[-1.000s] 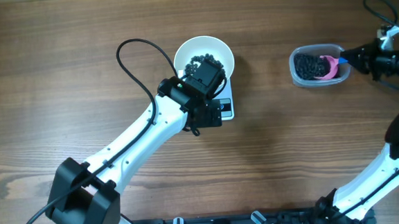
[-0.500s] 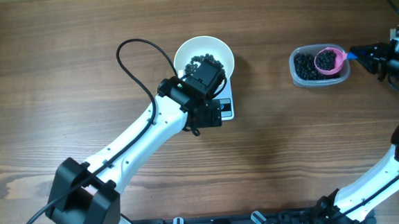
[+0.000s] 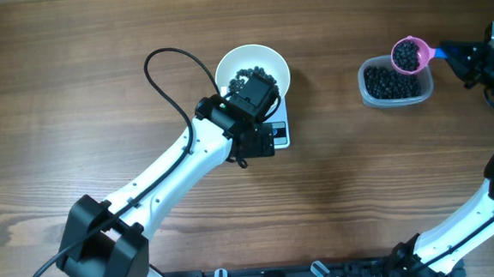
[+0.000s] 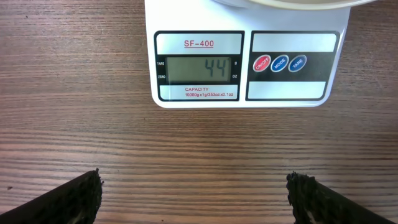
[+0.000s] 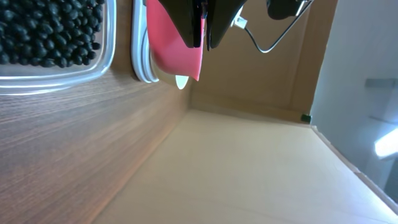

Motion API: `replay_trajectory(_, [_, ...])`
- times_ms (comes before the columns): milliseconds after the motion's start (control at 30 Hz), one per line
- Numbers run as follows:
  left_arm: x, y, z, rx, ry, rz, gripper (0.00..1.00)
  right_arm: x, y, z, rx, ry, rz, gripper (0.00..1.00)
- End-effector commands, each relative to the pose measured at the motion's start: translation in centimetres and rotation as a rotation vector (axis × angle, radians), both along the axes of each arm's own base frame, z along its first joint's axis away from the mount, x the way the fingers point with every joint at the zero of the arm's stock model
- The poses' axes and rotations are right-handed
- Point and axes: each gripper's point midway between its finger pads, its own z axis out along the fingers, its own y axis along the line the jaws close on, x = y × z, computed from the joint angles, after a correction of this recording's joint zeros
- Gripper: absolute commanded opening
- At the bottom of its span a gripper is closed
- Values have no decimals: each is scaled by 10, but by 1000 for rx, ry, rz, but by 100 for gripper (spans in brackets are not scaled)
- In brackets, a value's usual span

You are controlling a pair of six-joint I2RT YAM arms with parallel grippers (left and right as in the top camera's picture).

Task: Scoop item into bowl and weigh 150g on scale
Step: 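Carry the scoop over the bowl and pour the beans in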

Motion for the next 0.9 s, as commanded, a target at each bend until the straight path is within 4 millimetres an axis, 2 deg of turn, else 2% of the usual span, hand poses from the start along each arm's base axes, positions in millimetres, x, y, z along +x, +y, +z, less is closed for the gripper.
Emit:
replay_trajectory(0, [0,3,-4,23,-1,9,100,2,13,9,78,-51,44,4])
replay_trajectory(267, [0,3,-4,23,-1,9,100,17,84,10,118,17,215,4])
replay_trajectory(333, [0,3,-4,23,-1,9,100,20,112,10,111,13,283,4])
replay_trajectory(600, [0,3,-4,23,-1,9,100,31,204,7,52,39,479,4])
replay_trajectory(633, [0,3,-4,23,-1,9,100,33,224,6,27,37,510,4])
replay_trajectory(767, [0,3,-4,23,-1,9,100,40,275,-2,-85,0,548,4])
replay_trajectory(867, [0,3,-4,23,-1,9,100,45,303,-7,-169,-60,548,4])
